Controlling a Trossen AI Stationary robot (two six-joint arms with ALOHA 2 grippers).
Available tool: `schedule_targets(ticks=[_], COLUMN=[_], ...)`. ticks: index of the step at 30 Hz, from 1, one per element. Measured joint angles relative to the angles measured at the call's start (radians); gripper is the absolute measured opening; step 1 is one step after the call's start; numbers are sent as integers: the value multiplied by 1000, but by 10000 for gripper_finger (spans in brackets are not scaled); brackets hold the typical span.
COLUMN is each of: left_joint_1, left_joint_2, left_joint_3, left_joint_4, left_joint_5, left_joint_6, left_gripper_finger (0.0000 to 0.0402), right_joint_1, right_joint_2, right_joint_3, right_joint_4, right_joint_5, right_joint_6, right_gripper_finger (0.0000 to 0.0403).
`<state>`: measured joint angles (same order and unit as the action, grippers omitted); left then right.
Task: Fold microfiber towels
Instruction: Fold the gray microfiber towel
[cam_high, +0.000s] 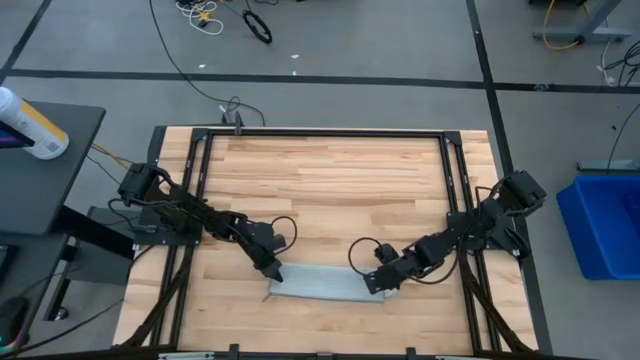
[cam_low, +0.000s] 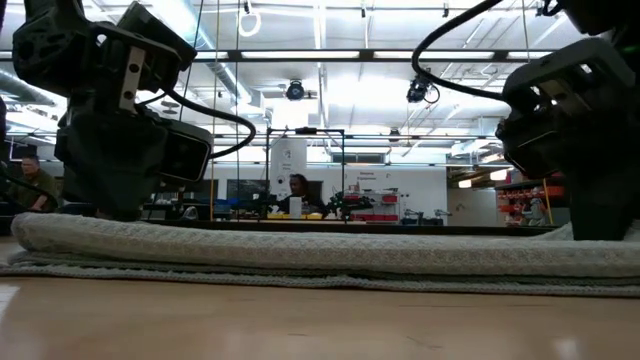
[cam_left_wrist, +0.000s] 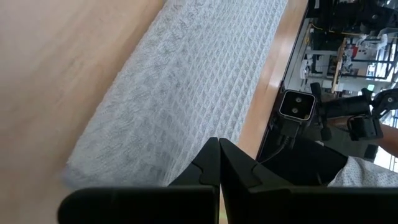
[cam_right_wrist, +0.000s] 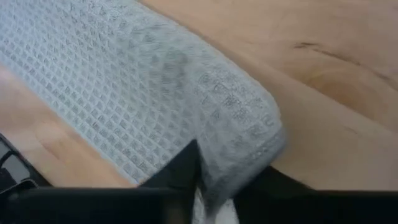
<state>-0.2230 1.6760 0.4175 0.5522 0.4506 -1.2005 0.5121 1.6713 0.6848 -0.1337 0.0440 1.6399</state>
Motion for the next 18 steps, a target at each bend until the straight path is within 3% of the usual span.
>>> schedule_targets(ticks=[3,18], left_joint_1=[0,0], left_joint_2=[0,0], left_joint_3=[0,0], left_joint_4=[0,-1], left_joint_5=[-1,6], left_joint_6=[2,9], left_gripper_finger=[0,0], right_joint_1=[9,27], right_joint_2=[1,3], right_joint_3=[-1,-6], right_joint_4=[9,145], right_joint_5=[16,26], right_joint_6=[-26,-86], right_gripper_finger=[17,11])
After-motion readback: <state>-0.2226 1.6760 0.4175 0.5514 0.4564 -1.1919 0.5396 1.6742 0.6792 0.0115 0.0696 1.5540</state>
